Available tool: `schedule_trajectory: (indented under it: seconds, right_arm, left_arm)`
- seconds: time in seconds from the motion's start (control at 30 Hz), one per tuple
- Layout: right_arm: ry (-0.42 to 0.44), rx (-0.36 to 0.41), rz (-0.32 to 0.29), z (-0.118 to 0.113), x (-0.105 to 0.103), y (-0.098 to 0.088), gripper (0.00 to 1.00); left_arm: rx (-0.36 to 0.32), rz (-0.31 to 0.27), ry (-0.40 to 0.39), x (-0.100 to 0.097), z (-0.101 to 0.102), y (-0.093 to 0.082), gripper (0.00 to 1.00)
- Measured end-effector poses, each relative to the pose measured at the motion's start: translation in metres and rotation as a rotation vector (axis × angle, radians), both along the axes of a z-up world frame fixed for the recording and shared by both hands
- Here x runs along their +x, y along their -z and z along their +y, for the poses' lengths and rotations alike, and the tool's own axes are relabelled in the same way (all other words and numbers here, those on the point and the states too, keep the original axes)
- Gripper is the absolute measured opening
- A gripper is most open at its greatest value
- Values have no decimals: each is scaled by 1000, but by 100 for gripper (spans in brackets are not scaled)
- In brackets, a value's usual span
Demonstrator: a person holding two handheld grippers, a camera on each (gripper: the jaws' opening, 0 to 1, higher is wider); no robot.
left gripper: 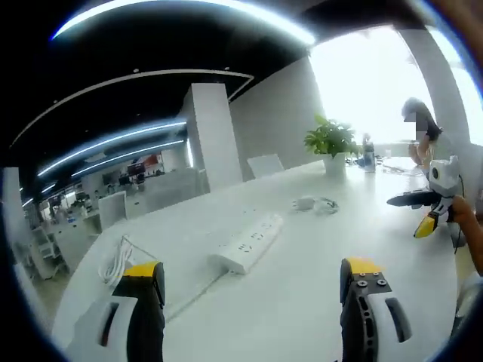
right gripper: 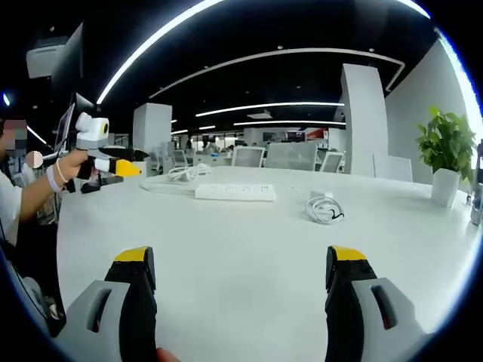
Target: Straighten the power strip on the desk, plug the charger into it
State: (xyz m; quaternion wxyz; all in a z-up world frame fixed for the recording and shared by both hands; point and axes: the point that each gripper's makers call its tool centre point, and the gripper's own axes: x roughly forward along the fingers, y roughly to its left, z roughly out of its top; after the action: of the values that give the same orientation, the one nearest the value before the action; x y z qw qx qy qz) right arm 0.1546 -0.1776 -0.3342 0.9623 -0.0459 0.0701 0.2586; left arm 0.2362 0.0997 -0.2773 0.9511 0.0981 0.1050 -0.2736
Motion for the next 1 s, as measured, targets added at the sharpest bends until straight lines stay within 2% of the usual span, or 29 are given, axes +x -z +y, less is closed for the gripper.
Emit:
schedule_trajectory:
  seconds: [0.27,0.37,0.53,0.77,1.0]
  right_arm:
    - [4,-3,2,-1,3,0,93]
    - [3,-8,5,-1,4,1,93]
    - [4,-11,6,-1,6,1,93]
    - [8,-20,6,-2,7,-1,93]
    - [14,-26,1,-4,11,-5,93]
  left_arm:
    - [127,14,36,23,-7,-2,99]
    - [155,30,49,29,-9,-2,99]
    - [240,51,76,42,-11,3,99]
    - [326,51,107,60,-14,-5,99]
    - [426,75,146,80,-23,-5,99]
